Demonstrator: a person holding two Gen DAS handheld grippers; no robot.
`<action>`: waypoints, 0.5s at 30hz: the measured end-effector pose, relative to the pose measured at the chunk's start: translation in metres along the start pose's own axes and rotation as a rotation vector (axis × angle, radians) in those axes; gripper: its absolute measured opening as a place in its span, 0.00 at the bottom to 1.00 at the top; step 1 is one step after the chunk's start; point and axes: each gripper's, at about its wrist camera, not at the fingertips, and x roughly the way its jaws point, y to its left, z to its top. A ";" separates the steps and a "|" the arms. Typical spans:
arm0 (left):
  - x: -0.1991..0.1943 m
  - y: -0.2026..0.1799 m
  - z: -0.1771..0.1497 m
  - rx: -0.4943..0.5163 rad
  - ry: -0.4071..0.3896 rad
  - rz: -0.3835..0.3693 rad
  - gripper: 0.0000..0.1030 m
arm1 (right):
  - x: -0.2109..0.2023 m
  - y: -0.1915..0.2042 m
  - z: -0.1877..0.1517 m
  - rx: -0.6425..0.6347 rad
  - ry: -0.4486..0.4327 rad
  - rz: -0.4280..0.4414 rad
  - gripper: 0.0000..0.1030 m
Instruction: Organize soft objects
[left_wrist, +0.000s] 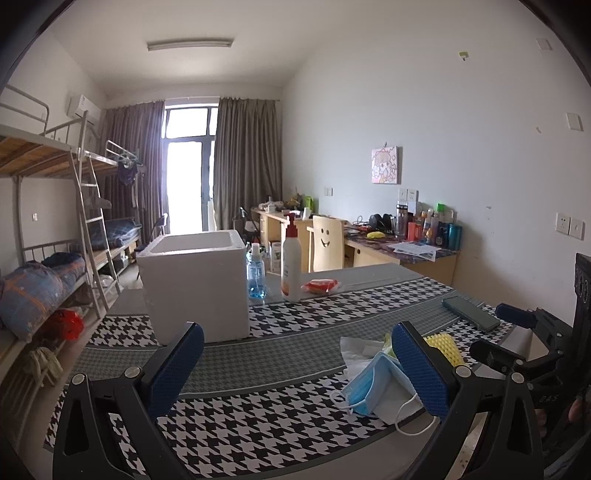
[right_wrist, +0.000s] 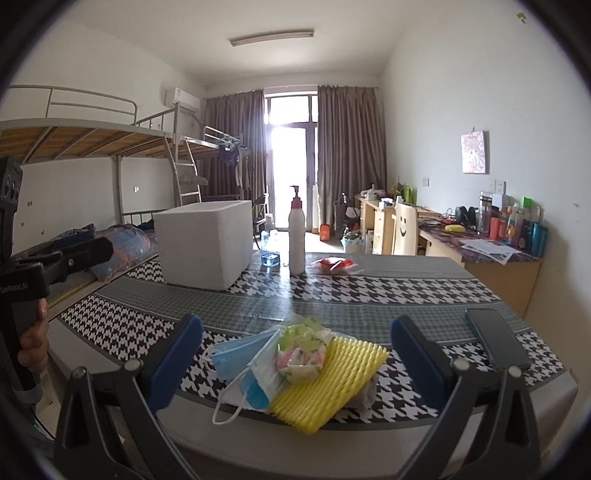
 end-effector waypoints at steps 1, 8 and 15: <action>0.000 0.000 0.000 -0.001 0.000 0.000 0.99 | 0.000 0.000 0.000 -0.001 0.000 0.001 1.00; 0.001 0.000 -0.001 -0.011 0.010 -0.010 0.99 | 0.001 0.001 -0.002 -0.005 0.003 -0.004 1.00; 0.002 -0.002 -0.002 0.002 0.019 -0.023 0.99 | 0.003 0.002 -0.003 -0.002 0.006 -0.002 1.00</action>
